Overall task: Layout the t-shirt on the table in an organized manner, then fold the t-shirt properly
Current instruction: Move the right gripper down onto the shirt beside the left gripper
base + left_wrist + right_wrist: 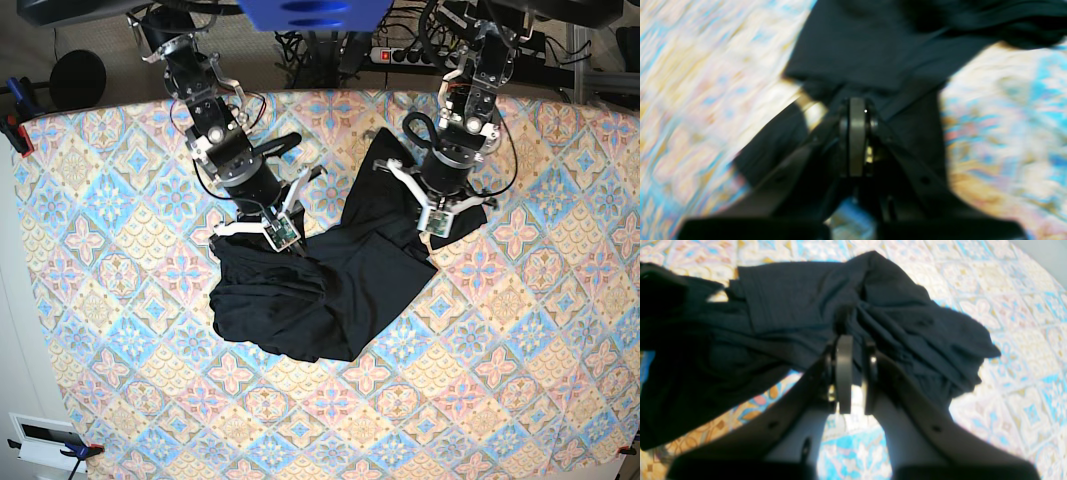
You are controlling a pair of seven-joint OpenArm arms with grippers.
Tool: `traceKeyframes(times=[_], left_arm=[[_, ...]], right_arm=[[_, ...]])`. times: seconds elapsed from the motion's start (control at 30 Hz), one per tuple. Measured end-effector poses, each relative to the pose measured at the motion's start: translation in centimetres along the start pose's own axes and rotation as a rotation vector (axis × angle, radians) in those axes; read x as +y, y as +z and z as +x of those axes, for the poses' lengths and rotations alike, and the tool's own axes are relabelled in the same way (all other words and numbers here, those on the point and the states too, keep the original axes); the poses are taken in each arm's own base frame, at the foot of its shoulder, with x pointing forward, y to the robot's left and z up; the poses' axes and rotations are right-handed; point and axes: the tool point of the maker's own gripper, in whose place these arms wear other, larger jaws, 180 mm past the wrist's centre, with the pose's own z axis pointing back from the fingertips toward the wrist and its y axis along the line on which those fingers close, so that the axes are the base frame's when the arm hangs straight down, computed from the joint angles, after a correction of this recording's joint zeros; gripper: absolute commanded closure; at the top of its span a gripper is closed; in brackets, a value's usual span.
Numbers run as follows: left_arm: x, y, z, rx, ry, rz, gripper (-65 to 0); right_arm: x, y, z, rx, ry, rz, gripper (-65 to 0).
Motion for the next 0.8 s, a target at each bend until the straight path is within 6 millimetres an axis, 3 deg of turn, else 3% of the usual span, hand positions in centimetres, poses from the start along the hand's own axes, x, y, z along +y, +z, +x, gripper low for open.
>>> traceKeyframes(times=[0.07,0.13,0.23,0.33,0.47,0.57,0.7,0.8], left_arm=[[0.9,0.3,-0.1,-0.021,0.014,0.025,0.0],[1.9,0.7,0.0,-0.054,0.027,0.048,0.0],[3.3,1.3,-1.2,-0.032,0.040,0.092,0.0],[3.9,1.4,-1.1,-0.034,0.042,0.107,0.0],[3.4,1.5,-1.4,-0.034,0.045,0.090,0.0],[3.5,1.7,-2.2,-0.010,0.040,0.097,0.0],[3.4,1.8,-2.3,-0.012,0.048,0.096,0.0],[3.1,1.9,-2.7,-0.002,0.049,0.087,0.0]], right_arm=[[1.0,-0.6,0.1,0.004,-0.012,0.012,-5.1],[3.3,-1.4,0.2,0.001,-0.015,0.069,-5.2],[6.5,-2.3,-2.4,0.077,-0.016,0.155,-8.8],[7.4,-3.2,-4.7,0.155,0.025,0.182,-15.4],[8.8,-5.8,-0.2,0.054,0.032,0.200,-21.7],[10.3,-6.4,0.4,0.047,0.027,0.239,-23.0],[8.8,-7.3,-1.0,0.098,0.077,0.219,-23.0],[7.3,-8.7,-0.2,0.084,0.097,0.186,-23.0]])
